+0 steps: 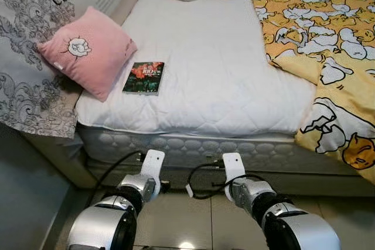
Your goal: Clean up the room
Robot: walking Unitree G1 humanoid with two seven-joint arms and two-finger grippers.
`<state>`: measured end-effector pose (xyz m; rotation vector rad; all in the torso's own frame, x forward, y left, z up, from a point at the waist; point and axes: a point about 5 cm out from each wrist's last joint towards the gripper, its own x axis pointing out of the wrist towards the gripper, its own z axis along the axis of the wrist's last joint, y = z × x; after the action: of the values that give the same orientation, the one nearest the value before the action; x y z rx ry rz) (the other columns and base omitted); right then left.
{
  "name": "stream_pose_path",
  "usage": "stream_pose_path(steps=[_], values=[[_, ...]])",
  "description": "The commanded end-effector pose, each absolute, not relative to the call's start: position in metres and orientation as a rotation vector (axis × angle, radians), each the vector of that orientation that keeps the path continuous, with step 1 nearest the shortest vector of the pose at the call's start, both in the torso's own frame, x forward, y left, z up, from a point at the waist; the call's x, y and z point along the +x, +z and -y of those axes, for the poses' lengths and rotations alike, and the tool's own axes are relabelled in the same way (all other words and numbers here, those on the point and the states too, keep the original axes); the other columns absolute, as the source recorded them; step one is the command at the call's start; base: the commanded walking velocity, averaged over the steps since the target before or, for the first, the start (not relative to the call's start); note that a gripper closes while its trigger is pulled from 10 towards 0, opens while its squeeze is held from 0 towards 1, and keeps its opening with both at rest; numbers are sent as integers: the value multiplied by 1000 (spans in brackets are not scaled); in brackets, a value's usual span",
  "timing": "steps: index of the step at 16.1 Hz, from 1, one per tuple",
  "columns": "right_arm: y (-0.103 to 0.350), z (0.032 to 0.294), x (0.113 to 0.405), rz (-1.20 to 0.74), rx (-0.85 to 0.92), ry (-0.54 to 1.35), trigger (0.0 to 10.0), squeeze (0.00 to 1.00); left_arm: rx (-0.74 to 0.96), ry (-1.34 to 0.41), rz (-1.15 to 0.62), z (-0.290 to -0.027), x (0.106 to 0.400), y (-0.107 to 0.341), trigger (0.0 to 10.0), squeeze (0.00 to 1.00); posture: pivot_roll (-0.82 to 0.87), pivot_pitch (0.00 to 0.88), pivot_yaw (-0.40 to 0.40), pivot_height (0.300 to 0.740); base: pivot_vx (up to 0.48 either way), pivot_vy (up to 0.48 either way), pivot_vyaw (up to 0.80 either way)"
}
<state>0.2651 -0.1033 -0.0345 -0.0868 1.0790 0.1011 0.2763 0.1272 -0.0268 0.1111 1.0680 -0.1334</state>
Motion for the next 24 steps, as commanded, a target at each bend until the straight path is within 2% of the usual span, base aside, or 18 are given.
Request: stream_pose_path(steps=[1,3,5,6,8,24], values=[[-36,105,263,-1092,-109,106,10000,0,109,-128,-1062,-128,279,-24,10000,0,-168,0,9,740,0,0,0],[-34,106,266,-1070,-167,120,10000,0,136,-143,-1059,-127,279,-24,10000,0,-158,0,0,740,0,0,0],[-27,115,276,-1012,-341,161,10000,0,170,-146,-1054,-129,280,-24,10000,0,-159,0,-3,740,0,0,0],[-25,123,279,-1011,-347,140,10000,0,166,-144,-1055,-129,280,-24,10000,0,-167,0,-1,740,0,0,0],[-28,125,275,-1045,-276,124,10000,0,154,-137,-1054,-129,280,-24,10000,0,-167,0,-1,740,0,0,0],[-26,120,277,-1047,-200,165,10000,0,148,-157,-1028,-124,285,-19,10000,0,-168,0,-8,740,0,0,0]])
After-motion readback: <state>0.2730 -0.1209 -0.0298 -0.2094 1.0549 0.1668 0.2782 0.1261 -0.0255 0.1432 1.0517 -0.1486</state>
